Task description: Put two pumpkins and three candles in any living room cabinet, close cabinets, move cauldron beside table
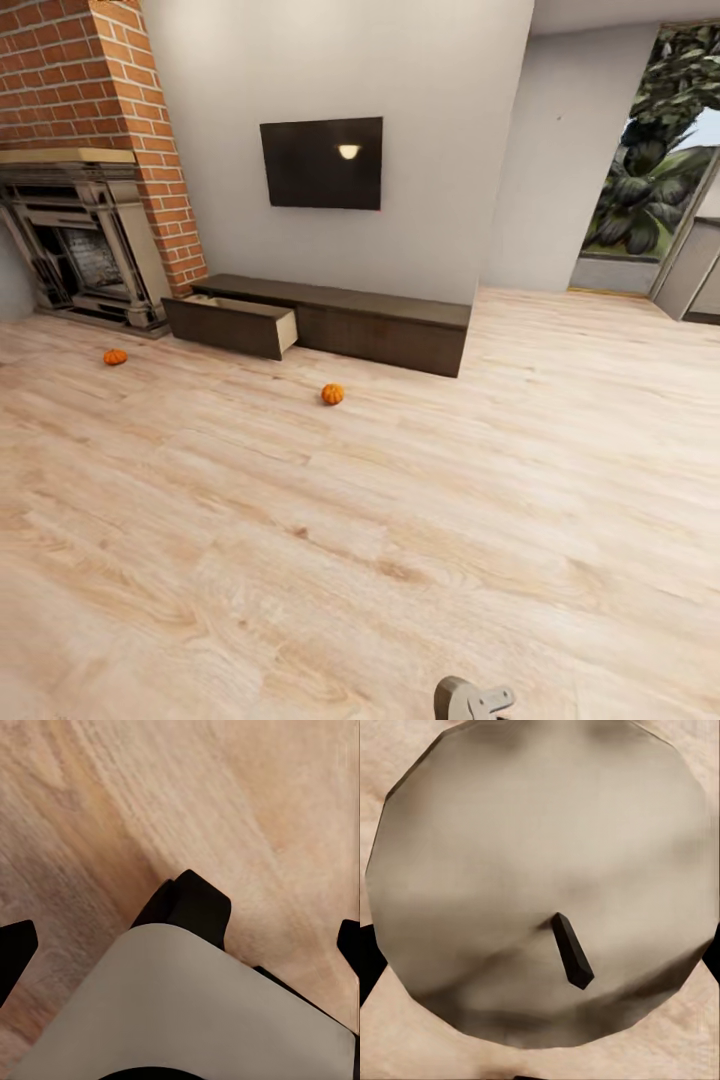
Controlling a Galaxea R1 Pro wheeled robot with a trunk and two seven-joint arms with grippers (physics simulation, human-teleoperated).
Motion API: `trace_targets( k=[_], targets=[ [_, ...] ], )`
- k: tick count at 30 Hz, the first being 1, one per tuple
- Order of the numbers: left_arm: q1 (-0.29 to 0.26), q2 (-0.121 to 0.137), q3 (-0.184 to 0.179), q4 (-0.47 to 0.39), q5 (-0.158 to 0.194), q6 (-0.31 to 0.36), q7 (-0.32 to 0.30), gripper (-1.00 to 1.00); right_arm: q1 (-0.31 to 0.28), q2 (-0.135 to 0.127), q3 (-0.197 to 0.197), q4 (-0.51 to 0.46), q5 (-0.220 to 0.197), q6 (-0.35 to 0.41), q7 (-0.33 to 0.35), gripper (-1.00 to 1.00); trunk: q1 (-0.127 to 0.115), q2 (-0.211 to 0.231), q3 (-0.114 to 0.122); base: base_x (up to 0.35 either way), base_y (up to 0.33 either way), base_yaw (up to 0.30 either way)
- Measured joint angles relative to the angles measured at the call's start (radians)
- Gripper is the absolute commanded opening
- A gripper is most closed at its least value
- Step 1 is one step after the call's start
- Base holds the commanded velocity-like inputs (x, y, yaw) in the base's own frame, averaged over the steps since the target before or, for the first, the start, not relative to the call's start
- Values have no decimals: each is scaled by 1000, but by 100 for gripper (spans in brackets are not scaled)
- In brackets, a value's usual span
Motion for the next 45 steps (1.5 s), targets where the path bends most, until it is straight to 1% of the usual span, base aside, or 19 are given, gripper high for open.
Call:
trace_targets(
  k=[21, 45],
  targets=[
    [0, 0, 0, 0, 0, 0, 0, 100, 1, 0, 0, 0, 1, 0, 0, -100, 0, 0, 0, 278, 0, 295],
    [0, 2, 0, 0, 0, 0, 0, 100, 0, 0, 0, 0, 1, 0, 0, -100, 0, 0, 0, 334, 0, 295]
  ],
)
